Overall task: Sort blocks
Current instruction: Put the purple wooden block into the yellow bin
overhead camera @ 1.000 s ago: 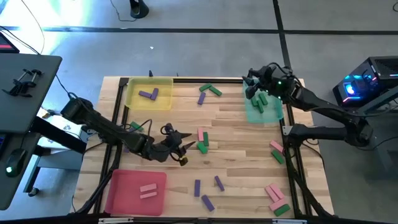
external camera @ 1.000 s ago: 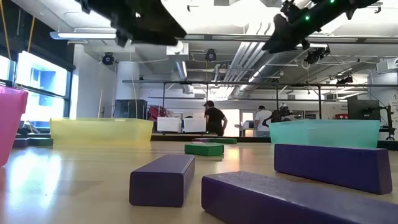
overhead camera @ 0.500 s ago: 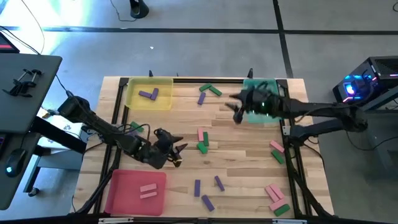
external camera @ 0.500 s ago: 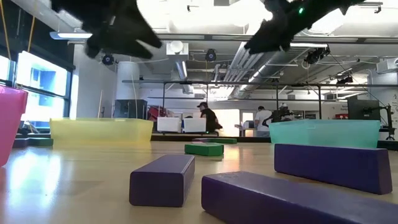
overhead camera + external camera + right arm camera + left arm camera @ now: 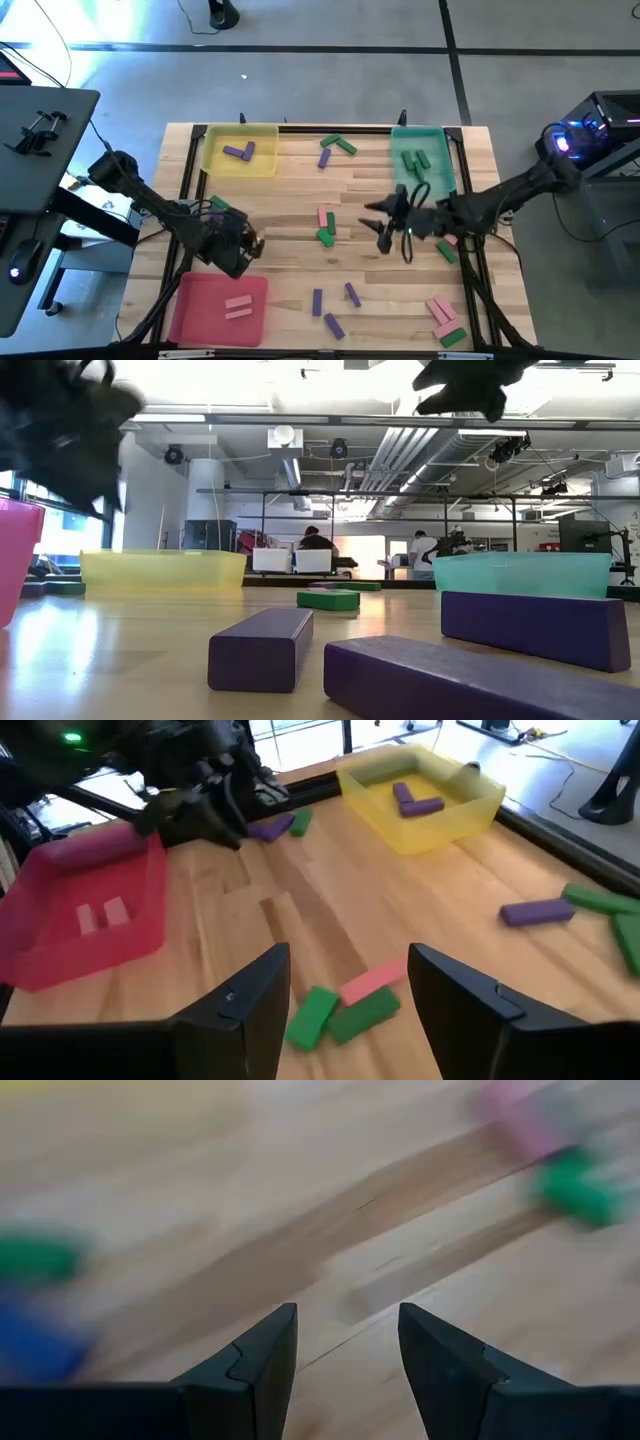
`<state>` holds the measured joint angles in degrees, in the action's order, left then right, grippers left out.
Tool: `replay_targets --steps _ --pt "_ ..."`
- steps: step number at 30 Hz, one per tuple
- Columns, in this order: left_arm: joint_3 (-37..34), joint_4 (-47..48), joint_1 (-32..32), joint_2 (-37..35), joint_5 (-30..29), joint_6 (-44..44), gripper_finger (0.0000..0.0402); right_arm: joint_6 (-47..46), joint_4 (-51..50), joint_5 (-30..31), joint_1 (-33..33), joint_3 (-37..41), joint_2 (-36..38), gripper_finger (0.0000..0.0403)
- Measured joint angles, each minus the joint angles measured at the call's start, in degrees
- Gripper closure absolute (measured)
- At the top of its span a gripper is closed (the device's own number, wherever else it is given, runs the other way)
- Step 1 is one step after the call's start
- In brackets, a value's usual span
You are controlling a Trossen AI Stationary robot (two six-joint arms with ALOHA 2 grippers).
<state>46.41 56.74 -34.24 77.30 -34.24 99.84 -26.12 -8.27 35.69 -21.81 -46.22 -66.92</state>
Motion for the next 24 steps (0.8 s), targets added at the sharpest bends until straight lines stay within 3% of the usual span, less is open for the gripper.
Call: replay_targets --steps 3,6,12,18,24 --pt "-0.1 8.8 0.1 1.0 6.3 6.6 0.0239 -2.6 1.8 5.2 -4.4 0.0 -3.0 0.0213" --pt "-0.9 13.6 0.0 1.7 8.6 10.4 0.0239 -3.4 4.5 8.7 -7.5 0.0 -6.2 0.0213" --pt "-6.3 13.5 0.1 1.9 8.2 17.6 0.0231 -3.4 12.6 9.8 -11.5 0.0 -11.9 0.0213" --pt "-5.8 13.9 1.8 2.3 6.7 22.5 0.0214 -2.1 15.8 9.9 -15.7 0.0 -15.0 0.0213" --pt "-6.2 11.7 7.0 3.6 10.7 22.9 0.0232 0.7 16.1 11.4 -18.0 0.0 -15.2 0.0213"
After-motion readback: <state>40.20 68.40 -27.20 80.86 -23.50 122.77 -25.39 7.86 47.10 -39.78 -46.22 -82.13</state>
